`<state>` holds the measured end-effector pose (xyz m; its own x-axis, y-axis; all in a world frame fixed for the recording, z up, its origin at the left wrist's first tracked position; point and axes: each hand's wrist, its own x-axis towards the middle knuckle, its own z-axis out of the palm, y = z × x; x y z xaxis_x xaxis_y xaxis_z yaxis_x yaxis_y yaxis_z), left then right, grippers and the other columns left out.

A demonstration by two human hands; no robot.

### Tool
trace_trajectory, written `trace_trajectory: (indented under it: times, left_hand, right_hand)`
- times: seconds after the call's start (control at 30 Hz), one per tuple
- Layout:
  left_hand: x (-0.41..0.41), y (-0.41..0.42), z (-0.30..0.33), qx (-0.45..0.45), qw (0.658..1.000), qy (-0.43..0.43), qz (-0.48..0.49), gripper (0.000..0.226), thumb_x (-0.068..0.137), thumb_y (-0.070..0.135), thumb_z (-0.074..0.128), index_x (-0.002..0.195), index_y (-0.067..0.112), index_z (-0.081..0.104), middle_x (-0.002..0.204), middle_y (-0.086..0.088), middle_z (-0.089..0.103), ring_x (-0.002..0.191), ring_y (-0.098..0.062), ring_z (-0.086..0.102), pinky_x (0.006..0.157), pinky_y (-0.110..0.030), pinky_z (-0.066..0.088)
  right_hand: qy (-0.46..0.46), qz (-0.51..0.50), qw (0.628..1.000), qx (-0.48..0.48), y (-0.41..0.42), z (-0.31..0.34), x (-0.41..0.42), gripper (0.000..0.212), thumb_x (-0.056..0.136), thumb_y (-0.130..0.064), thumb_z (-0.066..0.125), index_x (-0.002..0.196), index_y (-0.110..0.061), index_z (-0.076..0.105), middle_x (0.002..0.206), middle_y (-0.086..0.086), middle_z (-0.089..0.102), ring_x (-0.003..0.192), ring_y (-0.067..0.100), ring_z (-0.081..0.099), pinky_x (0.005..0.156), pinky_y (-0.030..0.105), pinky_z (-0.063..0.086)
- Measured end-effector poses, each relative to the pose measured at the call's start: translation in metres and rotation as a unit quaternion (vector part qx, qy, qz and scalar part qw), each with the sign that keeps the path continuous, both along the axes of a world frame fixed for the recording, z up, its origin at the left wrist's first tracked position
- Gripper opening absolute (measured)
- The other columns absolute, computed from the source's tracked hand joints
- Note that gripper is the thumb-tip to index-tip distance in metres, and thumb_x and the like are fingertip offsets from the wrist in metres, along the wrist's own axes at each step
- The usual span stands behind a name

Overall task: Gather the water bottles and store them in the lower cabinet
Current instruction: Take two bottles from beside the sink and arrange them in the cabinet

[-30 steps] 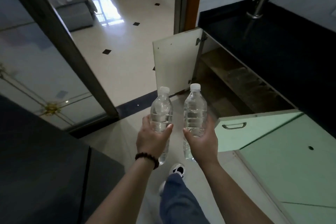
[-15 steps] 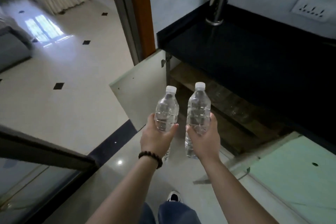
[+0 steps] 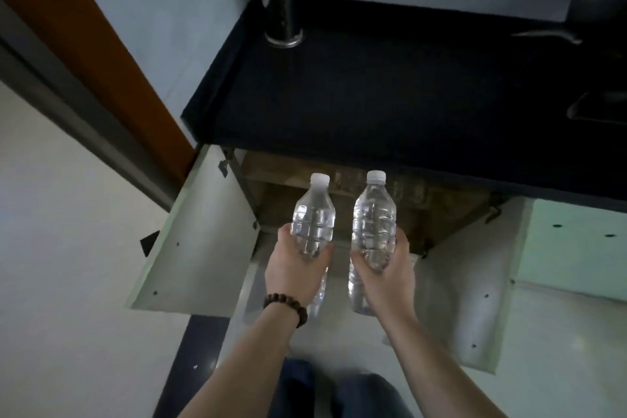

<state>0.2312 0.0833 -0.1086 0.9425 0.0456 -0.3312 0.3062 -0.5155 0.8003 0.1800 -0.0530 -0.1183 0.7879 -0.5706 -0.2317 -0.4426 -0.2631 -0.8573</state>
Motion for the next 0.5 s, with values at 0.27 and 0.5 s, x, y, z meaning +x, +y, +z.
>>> trace_trajectory:
  times: [0.27,0.5]
  left_hand:
    - [0.033,0.009,-0.042,0.015,0.997,0.048,-0.062,0.047,0.076,0.05,0.071,0.111,0.033,0.044,0.087,0.015,0.062,0.076,0.0,0.059,0.063,-0.025,0.048]
    - [0.083,-0.024,-0.14,-0.018,0.997,0.037,-0.058,0.047,0.076,0.043,0.076,0.109,0.031,0.045,0.086,0.015,0.063,0.074,0.0,0.06,0.057,-0.023,0.044]
  right_hand:
    - [0.042,-0.078,0.996,-0.019,0.013,-0.041,0.013,0.072,0.077,-0.032,0.074,0.138,-0.025,0.035,0.107,-0.009,0.059,0.09,0.014,0.062,0.068,0.026,0.042]
    - [0.017,-0.126,0.991,-0.029,-0.022,-0.137,0.05,0.066,0.078,-0.025,0.073,0.133,-0.032,0.037,0.095,-0.023,0.057,0.081,0.001,0.058,0.062,0.022,0.041]
